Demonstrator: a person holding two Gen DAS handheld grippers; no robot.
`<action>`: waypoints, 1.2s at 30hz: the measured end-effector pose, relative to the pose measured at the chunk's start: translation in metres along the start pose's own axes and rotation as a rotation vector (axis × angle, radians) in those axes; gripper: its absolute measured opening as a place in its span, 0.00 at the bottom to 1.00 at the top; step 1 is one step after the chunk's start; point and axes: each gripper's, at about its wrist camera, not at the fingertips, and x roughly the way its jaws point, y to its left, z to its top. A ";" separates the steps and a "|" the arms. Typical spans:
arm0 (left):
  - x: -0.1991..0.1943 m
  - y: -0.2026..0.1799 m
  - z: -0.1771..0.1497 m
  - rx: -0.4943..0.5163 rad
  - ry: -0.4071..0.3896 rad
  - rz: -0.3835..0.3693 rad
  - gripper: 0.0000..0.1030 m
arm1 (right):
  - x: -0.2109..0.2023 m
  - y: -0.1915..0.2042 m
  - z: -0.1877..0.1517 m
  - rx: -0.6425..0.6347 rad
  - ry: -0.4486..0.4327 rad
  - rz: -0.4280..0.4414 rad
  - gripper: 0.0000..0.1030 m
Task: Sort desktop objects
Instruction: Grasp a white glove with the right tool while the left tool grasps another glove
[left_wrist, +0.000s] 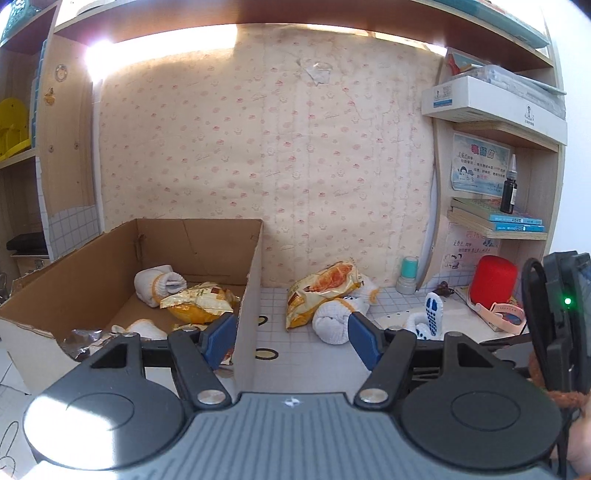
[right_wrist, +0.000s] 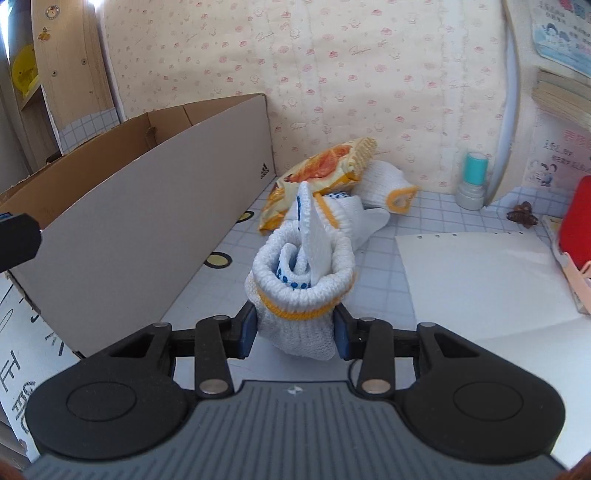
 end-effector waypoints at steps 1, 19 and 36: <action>0.003 -0.008 -0.001 0.013 -0.018 0.000 0.77 | -0.007 -0.007 -0.004 0.000 -0.004 -0.020 0.40; 0.117 -0.081 -0.002 0.020 0.122 0.012 0.75 | -0.064 -0.085 -0.038 0.064 -0.057 -0.130 0.40; 0.189 -0.065 -0.011 -0.031 0.235 0.088 0.67 | -0.059 -0.088 -0.037 0.064 -0.060 -0.096 0.40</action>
